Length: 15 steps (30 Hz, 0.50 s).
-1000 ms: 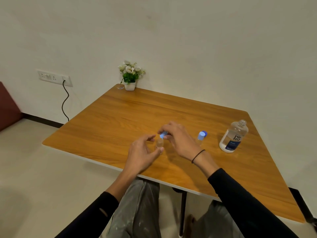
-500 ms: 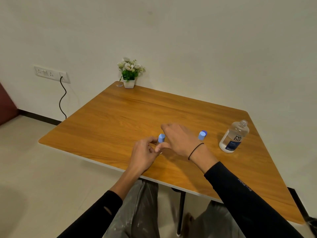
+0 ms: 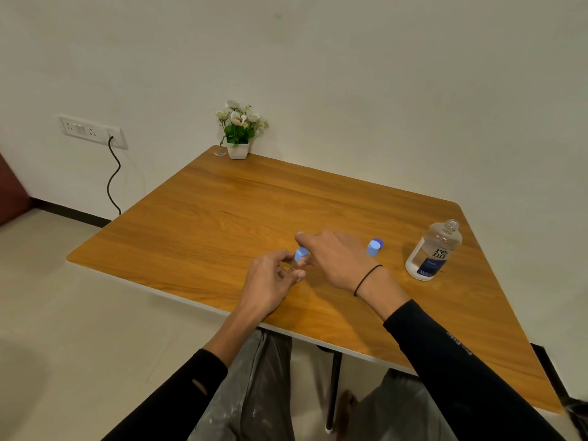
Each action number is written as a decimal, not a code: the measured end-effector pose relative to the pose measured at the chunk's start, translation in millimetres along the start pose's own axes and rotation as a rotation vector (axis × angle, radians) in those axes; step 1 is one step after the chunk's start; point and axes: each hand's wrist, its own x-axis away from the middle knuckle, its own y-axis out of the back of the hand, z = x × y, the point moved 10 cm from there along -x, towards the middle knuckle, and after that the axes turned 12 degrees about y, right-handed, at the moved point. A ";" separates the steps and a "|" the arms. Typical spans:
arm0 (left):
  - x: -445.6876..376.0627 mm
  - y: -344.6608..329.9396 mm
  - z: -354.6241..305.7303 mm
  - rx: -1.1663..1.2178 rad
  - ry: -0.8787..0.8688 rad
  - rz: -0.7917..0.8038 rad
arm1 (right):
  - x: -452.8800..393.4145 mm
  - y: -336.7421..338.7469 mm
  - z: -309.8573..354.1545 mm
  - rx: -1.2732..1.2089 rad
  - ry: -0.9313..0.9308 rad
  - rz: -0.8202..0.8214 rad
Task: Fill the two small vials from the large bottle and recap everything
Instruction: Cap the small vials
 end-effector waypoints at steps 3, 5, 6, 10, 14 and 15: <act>0.7 0.3 -2.3 0.006 0.006 0.019 | 0.1 3.0 0.4 0.000 0.020 -0.042; 1.6 0.4 -6.2 -0.013 -0.008 0.027 | 2.1 1.1 7.0 -0.037 0.062 -0.024; 1.8 -0.4 -8.0 -0.024 -0.017 0.030 | 3.5 0.4 9.5 -0.033 0.071 -0.018; 1.3 -1.6 -6.7 -0.012 -0.024 0.026 | 10.8 3.9 8.3 -0.007 -0.038 -0.112; -1.3 -1.8 -2.0 0.008 -0.014 0.025 | 80.0 10.7 -31.7 -0.314 -0.463 -0.621; -1.7 -2.6 -1.8 0.000 -0.006 0.023 | 104.7 8.8 -46.2 -0.367 -0.577 -0.746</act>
